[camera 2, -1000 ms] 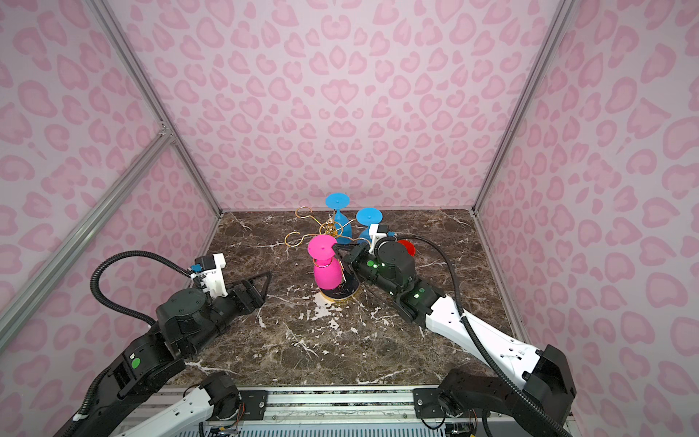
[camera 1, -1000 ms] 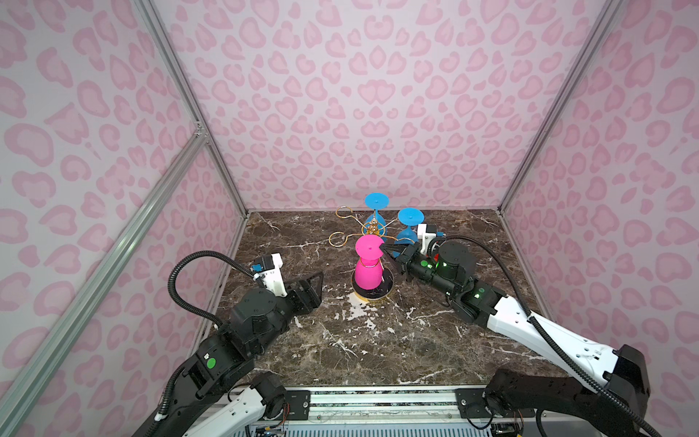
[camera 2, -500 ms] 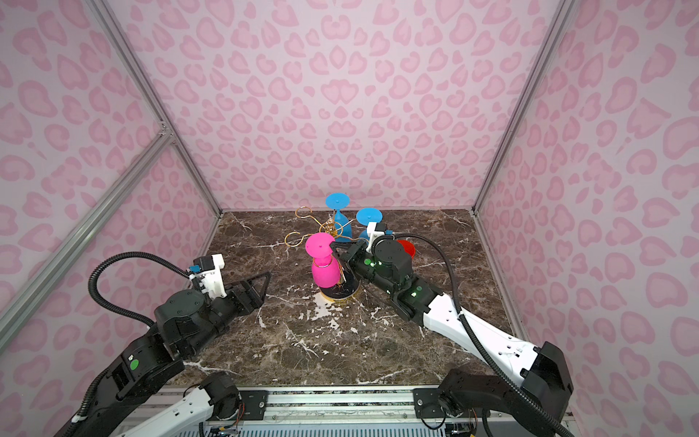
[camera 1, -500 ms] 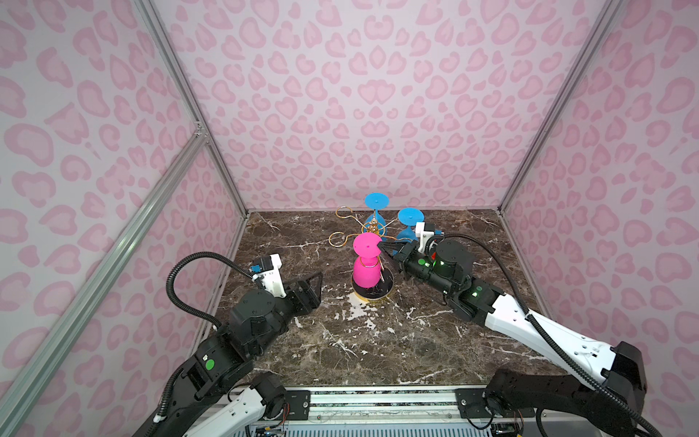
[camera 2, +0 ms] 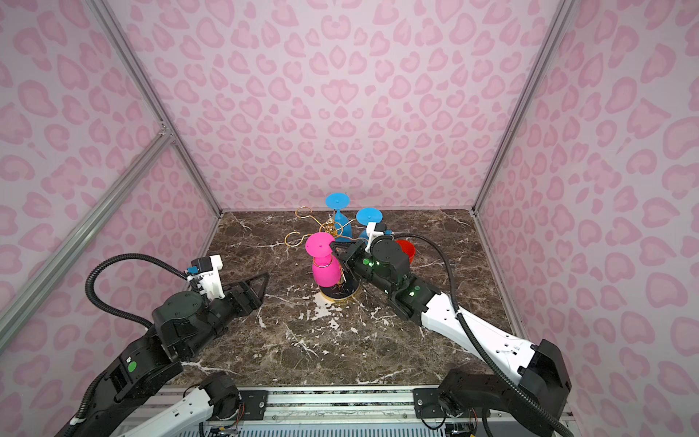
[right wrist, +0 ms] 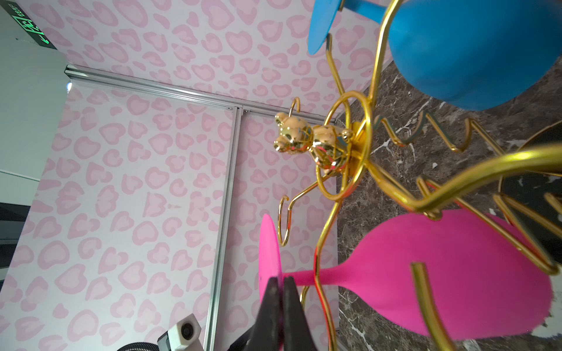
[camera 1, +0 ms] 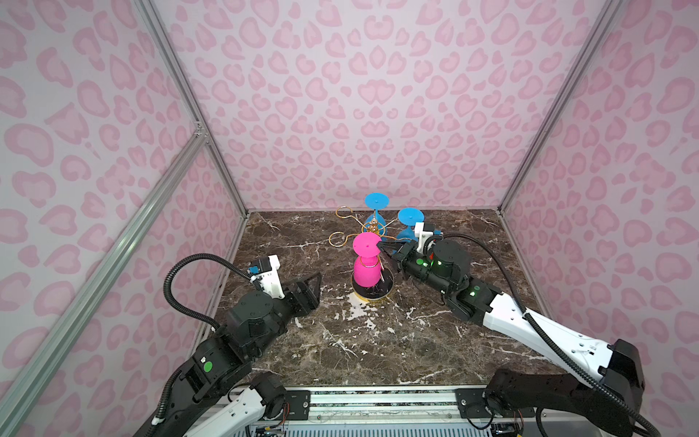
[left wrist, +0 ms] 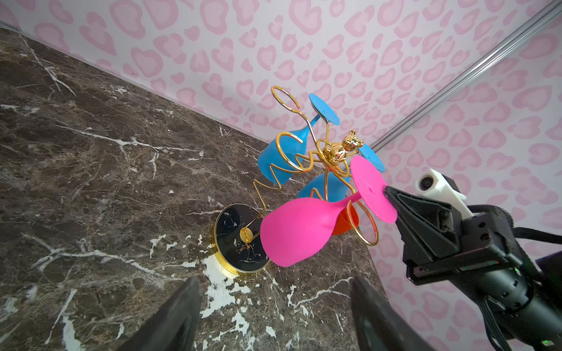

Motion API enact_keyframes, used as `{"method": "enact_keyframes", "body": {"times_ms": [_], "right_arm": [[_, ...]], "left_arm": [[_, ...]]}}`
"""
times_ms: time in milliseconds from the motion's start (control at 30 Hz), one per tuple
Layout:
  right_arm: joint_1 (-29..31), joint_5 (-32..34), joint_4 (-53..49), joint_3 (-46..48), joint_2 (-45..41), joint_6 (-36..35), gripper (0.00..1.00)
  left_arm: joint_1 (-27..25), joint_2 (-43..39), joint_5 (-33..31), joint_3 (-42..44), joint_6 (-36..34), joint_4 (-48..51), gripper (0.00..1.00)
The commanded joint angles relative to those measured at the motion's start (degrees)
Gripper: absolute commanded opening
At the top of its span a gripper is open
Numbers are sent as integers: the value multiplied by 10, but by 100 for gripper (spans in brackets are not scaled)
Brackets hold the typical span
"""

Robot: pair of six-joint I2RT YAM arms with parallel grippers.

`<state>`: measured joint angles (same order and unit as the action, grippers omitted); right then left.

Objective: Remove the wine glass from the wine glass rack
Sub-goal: 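Close the right gripper on the magenta glass's foot on the rack, then slide the magenta glass off its rack hook toward the left gripper with the right gripper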

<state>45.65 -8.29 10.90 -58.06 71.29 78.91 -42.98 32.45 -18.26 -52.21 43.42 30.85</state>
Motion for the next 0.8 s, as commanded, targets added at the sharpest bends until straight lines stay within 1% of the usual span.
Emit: {"method": "enact_keyframes", "body": {"times_ms": [0, 367, 767], "right_arm": [[2, 8, 32, -3, 6, 3, 0], [8, -7, 52, -15, 20, 2, 0], [13, -49, 72, -25, 33, -7, 0]], "left_arm": [[0, -2, -7, 3, 0, 5, 79], [0, -5, -10, 2, 2, 8, 79], [0, -12, -11, 4, 9, 14, 79]]}}
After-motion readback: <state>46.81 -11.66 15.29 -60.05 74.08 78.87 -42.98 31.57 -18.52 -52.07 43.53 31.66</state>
